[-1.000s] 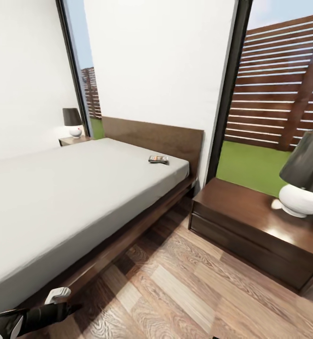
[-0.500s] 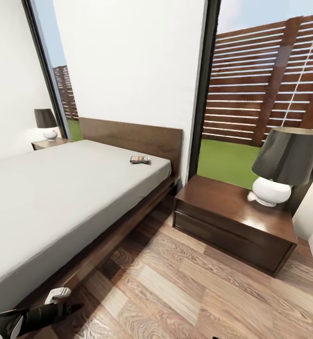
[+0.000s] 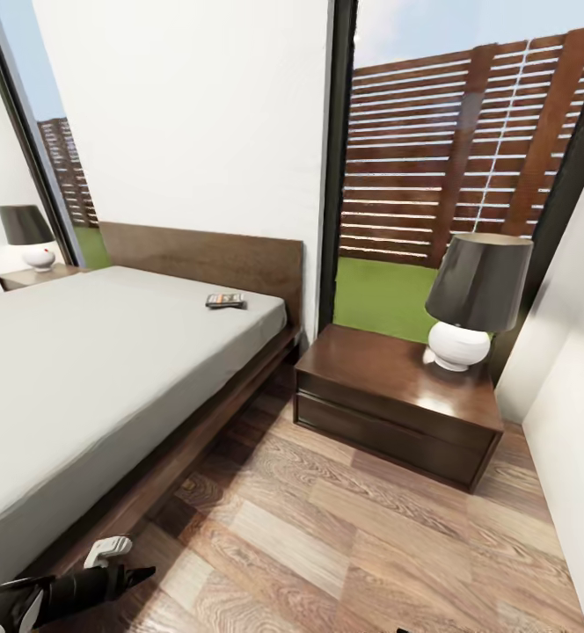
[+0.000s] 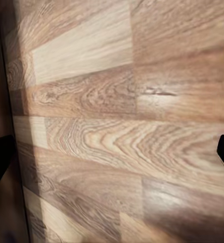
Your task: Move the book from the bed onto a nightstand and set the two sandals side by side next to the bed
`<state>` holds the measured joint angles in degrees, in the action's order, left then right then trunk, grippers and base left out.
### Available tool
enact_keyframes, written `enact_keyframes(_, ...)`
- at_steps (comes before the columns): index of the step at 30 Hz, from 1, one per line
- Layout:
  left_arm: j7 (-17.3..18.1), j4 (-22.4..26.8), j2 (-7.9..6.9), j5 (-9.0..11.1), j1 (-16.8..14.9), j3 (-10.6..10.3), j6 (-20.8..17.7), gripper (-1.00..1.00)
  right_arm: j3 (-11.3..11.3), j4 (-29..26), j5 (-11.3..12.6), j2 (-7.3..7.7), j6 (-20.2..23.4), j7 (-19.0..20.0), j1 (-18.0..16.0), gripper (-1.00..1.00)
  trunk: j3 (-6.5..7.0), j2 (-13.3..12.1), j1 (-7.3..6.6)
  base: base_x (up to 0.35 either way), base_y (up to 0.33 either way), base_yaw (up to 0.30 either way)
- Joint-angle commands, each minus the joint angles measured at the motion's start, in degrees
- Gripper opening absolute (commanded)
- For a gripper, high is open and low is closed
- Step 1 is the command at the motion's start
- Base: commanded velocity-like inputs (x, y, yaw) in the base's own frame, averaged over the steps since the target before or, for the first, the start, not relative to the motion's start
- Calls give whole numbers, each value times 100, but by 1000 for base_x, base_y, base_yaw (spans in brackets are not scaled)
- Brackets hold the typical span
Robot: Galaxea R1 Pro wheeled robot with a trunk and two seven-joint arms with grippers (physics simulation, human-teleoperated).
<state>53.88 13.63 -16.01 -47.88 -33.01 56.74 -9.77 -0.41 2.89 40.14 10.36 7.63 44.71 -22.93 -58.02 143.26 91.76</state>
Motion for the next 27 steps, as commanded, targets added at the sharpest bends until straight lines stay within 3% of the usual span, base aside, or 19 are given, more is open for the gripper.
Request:
enact_keyframes(1, 35, 8, 2, -25, -4, 48, -60, 100, -3, 18, 55, 1, 54, 28, -9, 100, -5, 2, -1, 48, 0, -264)
enact_keyframes(27, 35, 8, 2, -20, -4, 48, -60, 100, -3, 18, 53, 1, 54, 28, -9, 100, -5, 2, -1, 101, 0, -238)
